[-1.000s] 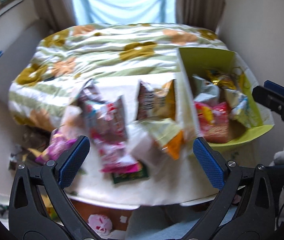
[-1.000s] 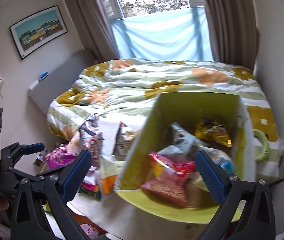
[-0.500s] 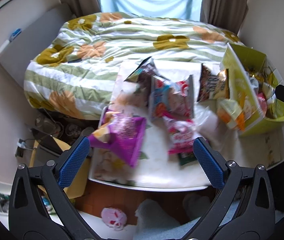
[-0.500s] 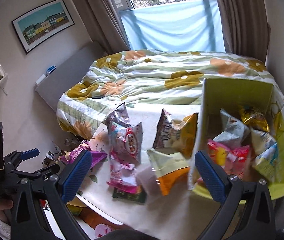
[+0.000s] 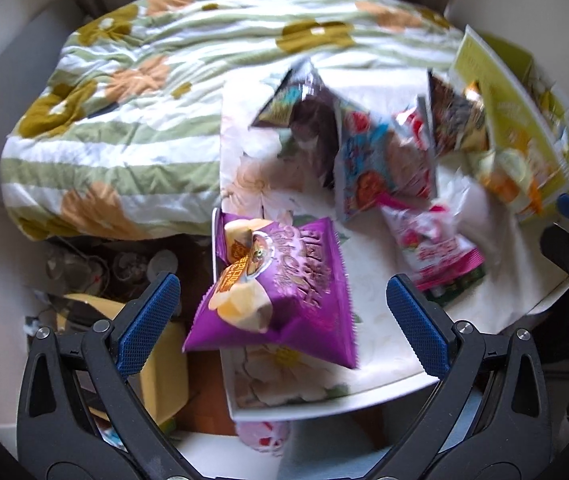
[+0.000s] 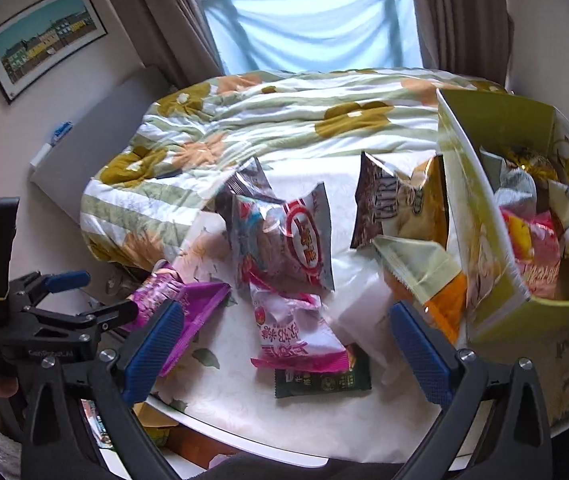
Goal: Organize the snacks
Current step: 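Grasp the purple potato chips bag with the left tool while the right tool grasps the pink strawberry bag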
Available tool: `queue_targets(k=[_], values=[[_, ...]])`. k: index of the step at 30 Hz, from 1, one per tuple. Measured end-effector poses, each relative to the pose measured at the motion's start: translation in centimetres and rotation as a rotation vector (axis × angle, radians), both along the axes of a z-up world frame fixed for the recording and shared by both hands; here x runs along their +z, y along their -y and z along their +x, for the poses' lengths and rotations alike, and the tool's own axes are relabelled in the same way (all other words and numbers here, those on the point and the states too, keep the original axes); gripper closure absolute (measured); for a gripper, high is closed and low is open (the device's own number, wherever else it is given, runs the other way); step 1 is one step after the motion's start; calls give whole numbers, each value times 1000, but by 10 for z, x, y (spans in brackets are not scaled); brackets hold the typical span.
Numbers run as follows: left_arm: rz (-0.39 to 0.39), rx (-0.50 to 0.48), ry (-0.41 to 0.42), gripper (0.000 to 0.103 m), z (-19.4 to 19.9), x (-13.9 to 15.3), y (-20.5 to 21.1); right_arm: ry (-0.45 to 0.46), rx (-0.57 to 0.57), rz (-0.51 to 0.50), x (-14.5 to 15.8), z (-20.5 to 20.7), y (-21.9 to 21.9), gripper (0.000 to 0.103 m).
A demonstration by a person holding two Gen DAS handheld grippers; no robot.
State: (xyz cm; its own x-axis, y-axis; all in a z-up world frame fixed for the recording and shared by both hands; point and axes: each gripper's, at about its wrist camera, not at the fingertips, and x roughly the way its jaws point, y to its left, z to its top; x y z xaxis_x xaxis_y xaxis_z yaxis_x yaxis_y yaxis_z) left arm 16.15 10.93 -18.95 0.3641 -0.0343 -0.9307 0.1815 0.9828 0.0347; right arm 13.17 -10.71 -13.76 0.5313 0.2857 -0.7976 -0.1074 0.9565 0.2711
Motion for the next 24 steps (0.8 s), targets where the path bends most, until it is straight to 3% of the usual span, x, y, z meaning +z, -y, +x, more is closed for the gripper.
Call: queue_targets(k=[11,19,24], values=[[-6,3,-57,1,11,-54,3,-60,6,-114,-39,11,-24,0],[96,-61,-68,1,18,-78,31,-85,64,-186,-66,23,-36,1],[114,-55,-76,1,25,-84,36,-101,93,-208,-78,29,-37,5]])
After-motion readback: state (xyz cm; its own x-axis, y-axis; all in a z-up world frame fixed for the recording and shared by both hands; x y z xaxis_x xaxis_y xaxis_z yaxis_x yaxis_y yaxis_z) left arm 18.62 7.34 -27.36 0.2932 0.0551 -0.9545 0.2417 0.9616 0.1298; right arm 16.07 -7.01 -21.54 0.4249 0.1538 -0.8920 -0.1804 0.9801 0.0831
